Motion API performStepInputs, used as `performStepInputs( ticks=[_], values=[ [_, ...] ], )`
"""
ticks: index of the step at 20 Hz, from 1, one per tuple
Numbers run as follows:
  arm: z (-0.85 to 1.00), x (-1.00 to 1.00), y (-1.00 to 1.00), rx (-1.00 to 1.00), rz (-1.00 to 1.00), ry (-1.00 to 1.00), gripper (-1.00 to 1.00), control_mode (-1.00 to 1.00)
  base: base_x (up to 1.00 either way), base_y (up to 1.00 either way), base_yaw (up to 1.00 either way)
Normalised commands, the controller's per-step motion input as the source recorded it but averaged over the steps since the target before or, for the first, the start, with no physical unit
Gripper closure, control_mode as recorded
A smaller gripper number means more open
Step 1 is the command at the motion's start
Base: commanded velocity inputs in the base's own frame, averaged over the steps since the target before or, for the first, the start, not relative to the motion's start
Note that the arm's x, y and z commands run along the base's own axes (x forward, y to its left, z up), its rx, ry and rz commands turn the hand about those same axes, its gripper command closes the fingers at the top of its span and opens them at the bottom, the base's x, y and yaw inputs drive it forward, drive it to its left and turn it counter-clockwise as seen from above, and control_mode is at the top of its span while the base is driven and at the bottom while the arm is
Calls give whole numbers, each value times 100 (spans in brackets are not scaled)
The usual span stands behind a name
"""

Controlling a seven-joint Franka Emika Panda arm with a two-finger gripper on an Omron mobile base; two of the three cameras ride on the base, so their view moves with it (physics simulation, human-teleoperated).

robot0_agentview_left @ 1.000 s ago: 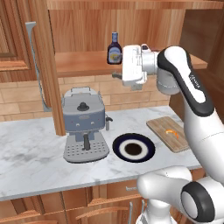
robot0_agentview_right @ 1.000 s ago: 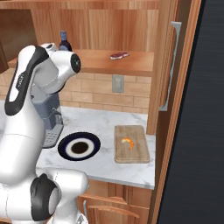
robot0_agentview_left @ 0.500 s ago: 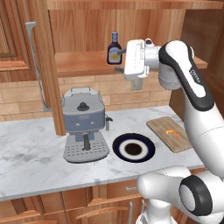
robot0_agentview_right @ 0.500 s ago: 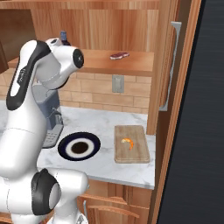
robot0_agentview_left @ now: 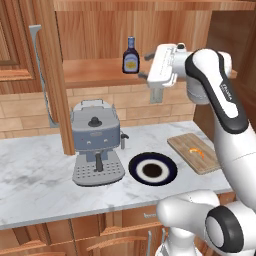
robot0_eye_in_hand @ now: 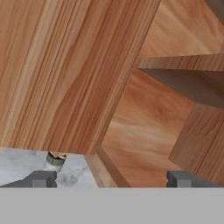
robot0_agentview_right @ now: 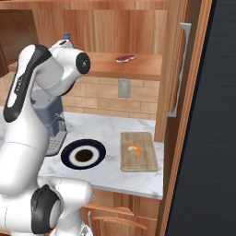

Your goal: Pick the shrimp from the plate and place it on the cutting board. Then pick the condiment bottle from the cabinet and place it next to the cutting board.

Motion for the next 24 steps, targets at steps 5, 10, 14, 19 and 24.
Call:
performStepInputs(
  ticks=[5, 10, 14, 19, 24],
  values=[
    [0, 10, -2, 9, -11, 0, -100, -100, 0, 0, 0],
    [0, 23, -4, 9, -10, 0, -100, -100, 0, 0, 0],
    [0, 31, -4, 10, -5, 0, -100, -100, 0, 0, 0],
    [0, 25, -11, 11, -1, 0, -100, -100, 0, 0, 0],
    [11, 18, -10, 14, 0, 0, -100, -100, 0, 0, 0]
  ],
)
